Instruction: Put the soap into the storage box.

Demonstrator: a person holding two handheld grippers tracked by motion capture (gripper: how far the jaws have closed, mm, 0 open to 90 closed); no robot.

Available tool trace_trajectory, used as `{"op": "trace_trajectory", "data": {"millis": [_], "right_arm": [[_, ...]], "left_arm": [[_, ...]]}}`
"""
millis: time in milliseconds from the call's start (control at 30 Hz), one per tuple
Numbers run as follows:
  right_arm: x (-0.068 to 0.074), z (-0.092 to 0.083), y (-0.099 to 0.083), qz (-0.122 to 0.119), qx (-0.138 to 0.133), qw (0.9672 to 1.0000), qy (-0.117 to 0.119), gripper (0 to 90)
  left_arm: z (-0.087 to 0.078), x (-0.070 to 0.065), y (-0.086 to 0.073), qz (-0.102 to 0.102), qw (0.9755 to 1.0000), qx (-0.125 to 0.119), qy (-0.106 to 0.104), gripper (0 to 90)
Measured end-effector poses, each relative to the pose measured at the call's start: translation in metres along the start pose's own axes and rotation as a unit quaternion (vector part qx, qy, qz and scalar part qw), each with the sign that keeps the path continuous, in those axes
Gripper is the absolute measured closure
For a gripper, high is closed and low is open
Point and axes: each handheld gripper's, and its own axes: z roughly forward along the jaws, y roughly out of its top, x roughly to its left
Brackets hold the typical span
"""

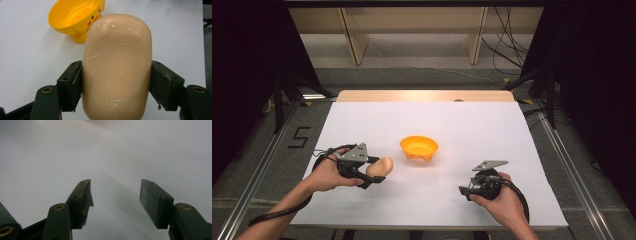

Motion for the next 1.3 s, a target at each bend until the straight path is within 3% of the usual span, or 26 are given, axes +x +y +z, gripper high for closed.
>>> {"op": "trace_trajectory", "data": {"millis": [467,500,533,567,767,933,1200,1300], "right_arm": [[0.0,0.0,0.0,0.002,-0.004,1.0,-0.003,42.7],[0.0,0.0,0.0,0.004,-0.008,1.0,-0.002,42.7],[-0.001,0.002,-0.001,-0.005,-0.015,0.9998,-0.007,42.7],[0.0,0.001,-0.001,0.004,-0.016,0.9999,-0.001,42.6],[-0.001,-0.001,0.0,0.009,-0.009,0.9999,-0.004,42.6],[-0.001,-0.001,0.0,0.009,-0.011,0.9999,-0.004,42.5],[-0.001,-0.002,0.0,0.01,-0.011,0.9999,-0.003,42.4],[-0.001,-0.002,0.0,0.009,-0.011,0.9999,-0.004,42.3]], "left_arm": [[0.005,0.006,0.012,0.004,0.9999,-0.014,0.007,31.9],[0.005,0.007,0.014,0.012,0.9998,-0.015,0.006,31.9],[0.005,0.008,0.015,0.004,0.9998,-0.017,0.003,31.9],[0.005,0.009,0.016,0.006,0.9999,-0.015,0.004,32.0],[0.004,0.013,0.022,0.015,0.9998,-0.014,0.009,31.9],[0.008,0.014,0.026,0.004,0.9996,-0.027,0.006,32.0],[0.013,0.017,0.035,0.011,0.9996,-0.027,0.005,31.9],[0.014,0.019,0.038,0.022,0.9993,-0.03,0.004,31.9]]}}
